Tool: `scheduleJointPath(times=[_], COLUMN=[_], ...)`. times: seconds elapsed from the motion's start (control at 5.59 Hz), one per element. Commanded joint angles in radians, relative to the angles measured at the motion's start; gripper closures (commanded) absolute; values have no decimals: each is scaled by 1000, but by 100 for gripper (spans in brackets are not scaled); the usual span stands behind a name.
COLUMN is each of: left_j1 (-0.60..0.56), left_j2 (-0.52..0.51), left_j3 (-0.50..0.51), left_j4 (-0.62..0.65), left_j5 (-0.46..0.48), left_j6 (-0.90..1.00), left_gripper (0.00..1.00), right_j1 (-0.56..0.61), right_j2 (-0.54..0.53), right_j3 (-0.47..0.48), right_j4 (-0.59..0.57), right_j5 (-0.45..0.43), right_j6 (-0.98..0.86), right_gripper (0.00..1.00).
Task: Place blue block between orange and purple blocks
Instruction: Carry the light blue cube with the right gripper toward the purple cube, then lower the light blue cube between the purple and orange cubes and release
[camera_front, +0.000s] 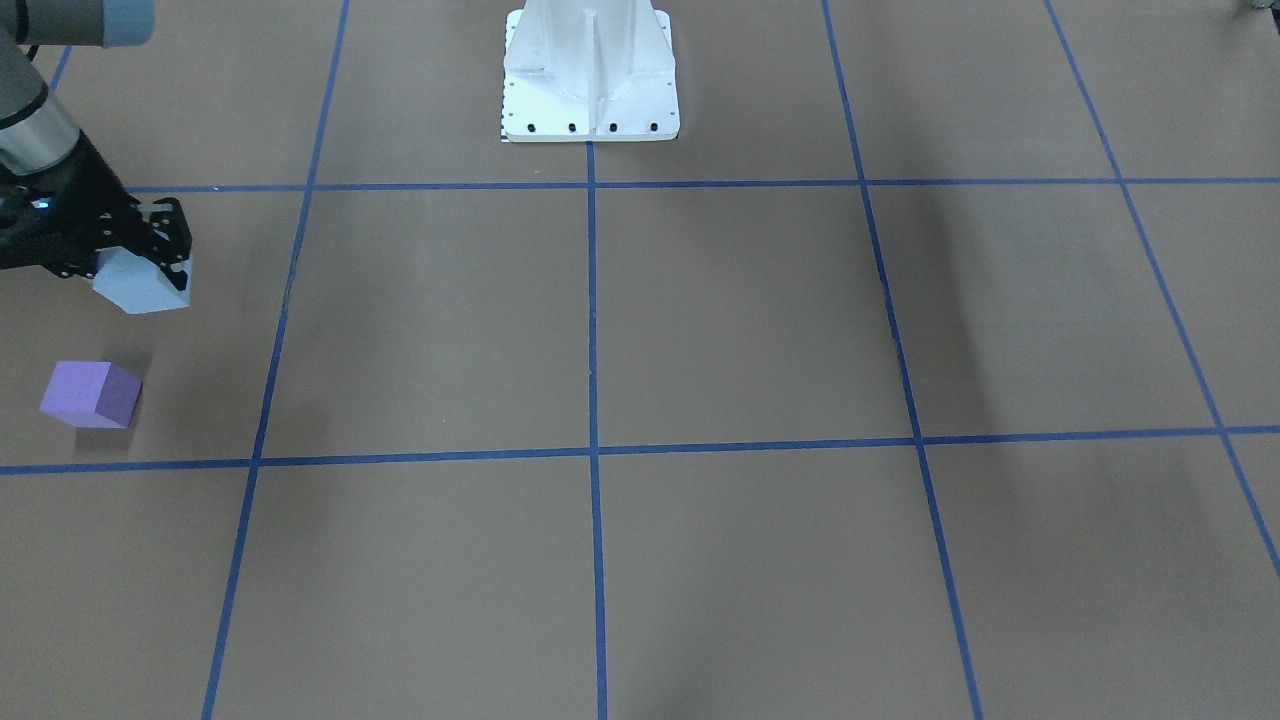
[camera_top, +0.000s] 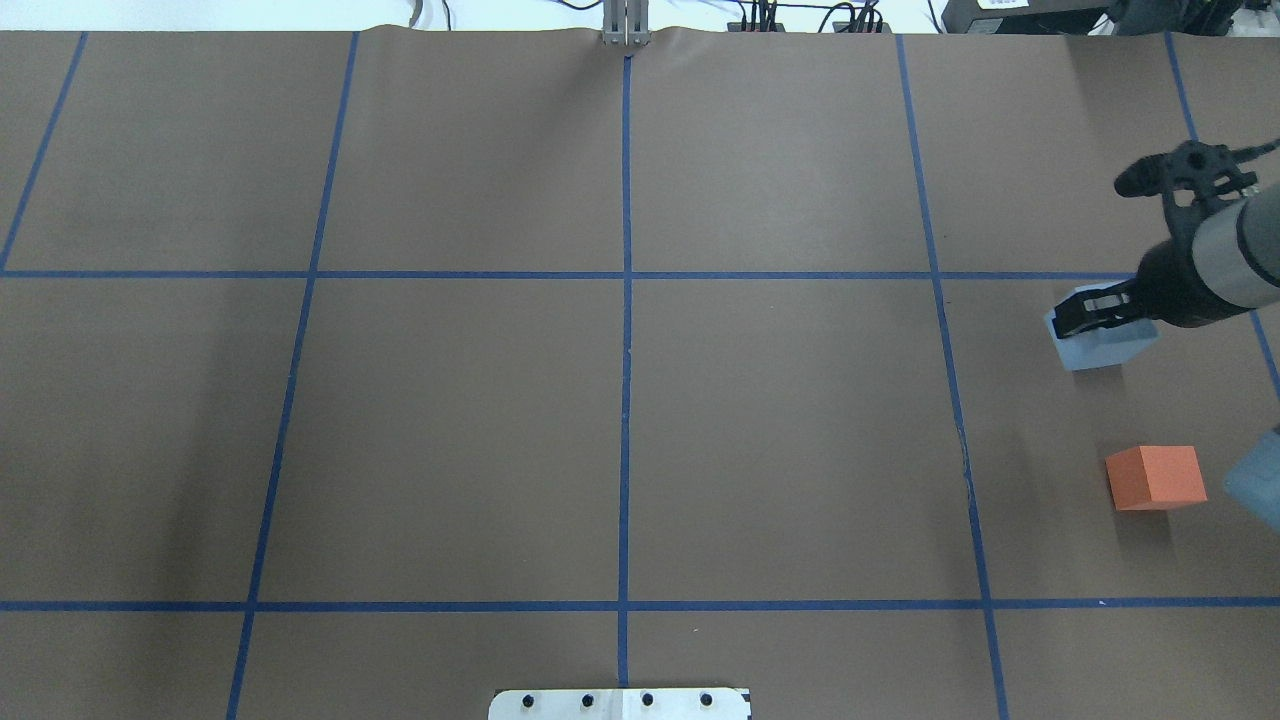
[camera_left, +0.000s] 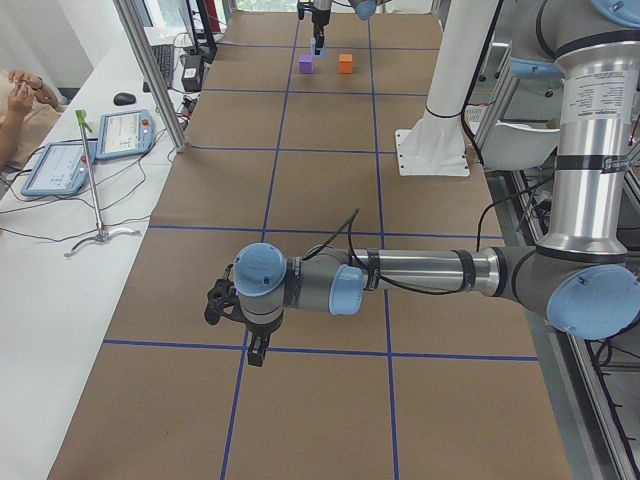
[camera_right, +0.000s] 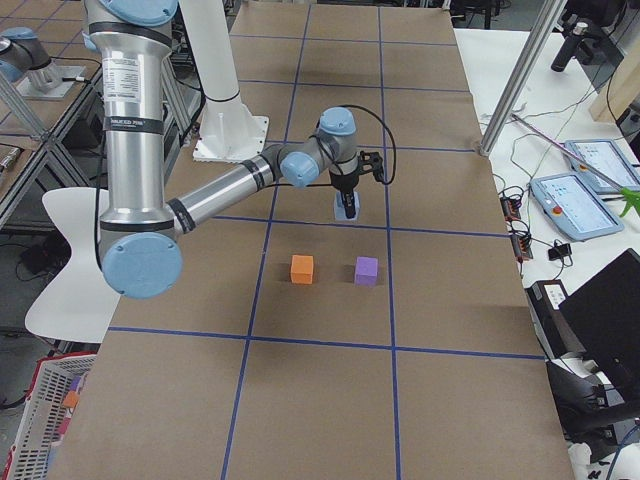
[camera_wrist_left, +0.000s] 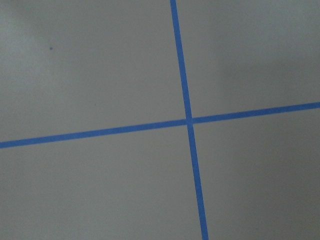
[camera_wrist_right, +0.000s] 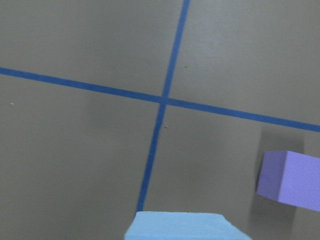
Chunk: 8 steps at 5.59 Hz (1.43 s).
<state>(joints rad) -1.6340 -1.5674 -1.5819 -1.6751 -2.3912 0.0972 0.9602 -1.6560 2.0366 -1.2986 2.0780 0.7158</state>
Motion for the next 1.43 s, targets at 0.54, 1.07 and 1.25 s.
scheduleJointPath(times=[0.54,1.07,1.25], left_j1=[2,2,3], left_j2=[0,0,0], left_j3=[-7,-7,-7], left_j4=[-5,-5,-5], left_j5=[-3,-5,-5], left_j6=[4,4,3], left_gripper=[0,0,0], right_j1=[6,-87,-92], right_j2=[-99,-99,-99], right_j3=[-299,-320,-323], right_j4=[481,481,481], right_j5=[-4,-110,-111], right_j6=[228,226,212], right_gripper=[72,1,0])
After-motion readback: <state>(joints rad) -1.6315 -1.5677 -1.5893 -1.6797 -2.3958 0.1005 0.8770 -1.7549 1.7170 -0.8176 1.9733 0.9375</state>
